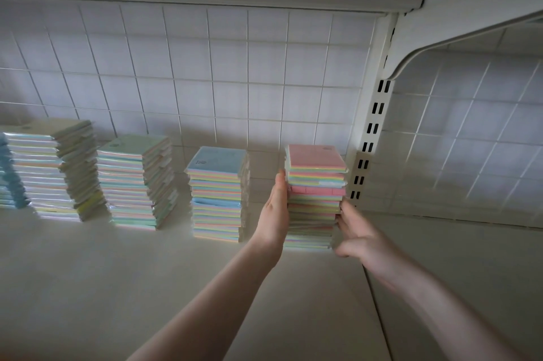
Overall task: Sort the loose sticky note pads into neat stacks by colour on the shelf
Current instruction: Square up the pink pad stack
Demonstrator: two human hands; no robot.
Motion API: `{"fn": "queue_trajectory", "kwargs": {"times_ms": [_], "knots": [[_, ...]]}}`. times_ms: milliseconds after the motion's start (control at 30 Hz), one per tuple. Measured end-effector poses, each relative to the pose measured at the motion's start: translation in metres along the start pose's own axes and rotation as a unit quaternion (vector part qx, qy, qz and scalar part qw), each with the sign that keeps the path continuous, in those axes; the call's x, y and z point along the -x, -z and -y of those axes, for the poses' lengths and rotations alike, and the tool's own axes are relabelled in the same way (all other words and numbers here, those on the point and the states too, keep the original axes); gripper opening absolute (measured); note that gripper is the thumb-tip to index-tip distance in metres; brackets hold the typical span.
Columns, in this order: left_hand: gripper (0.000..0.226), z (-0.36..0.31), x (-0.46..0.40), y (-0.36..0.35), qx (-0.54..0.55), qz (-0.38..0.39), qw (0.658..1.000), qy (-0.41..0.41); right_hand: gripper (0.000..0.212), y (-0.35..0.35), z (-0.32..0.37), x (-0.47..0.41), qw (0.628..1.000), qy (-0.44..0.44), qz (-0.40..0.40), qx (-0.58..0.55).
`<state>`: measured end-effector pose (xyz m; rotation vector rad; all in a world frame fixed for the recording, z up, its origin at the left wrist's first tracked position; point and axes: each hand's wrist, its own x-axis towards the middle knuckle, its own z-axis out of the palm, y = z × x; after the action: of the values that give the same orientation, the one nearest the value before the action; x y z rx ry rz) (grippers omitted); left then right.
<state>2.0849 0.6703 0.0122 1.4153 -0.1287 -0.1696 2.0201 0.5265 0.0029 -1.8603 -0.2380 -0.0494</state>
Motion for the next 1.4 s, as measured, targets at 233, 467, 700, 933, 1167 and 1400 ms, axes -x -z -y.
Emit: {"fn": "queue_trajectory", "kwargs": {"times_ms": [233,467,700,933,1167,1400], "knots": [[0.054,-0.005,0.0,0.001,0.04,0.02,0.999,0.0,0.089,0.001,-0.007,-0.001,0.999,0.002,-0.036,-0.036],[0.075,0.006,0.004,0.002,-0.005,-0.004,0.999,0.035,0.079,-0.004,-0.011,0.0,0.997,-0.027,-0.04,-0.059],[0.068,0.006,0.005,0.002,-0.014,0.008,1.0,0.025,0.076,-0.01,-0.007,0.001,0.997,-0.022,-0.025,-0.067],[0.076,0.001,0.01,0.002,-0.026,0.023,0.999,0.0,0.074,-0.011,-0.007,0.0,0.996,-0.011,-0.047,-0.08],[0.059,-0.016,0.013,0.004,-0.007,0.025,0.999,-0.046,0.079,0.005,0.008,-0.007,0.986,0.03,-0.121,-0.108],[0.053,-0.02,0.005,-0.006,0.023,0.041,0.995,-0.089,0.081,-0.005,0.023,-0.011,0.992,0.067,-0.094,-0.053]]}}
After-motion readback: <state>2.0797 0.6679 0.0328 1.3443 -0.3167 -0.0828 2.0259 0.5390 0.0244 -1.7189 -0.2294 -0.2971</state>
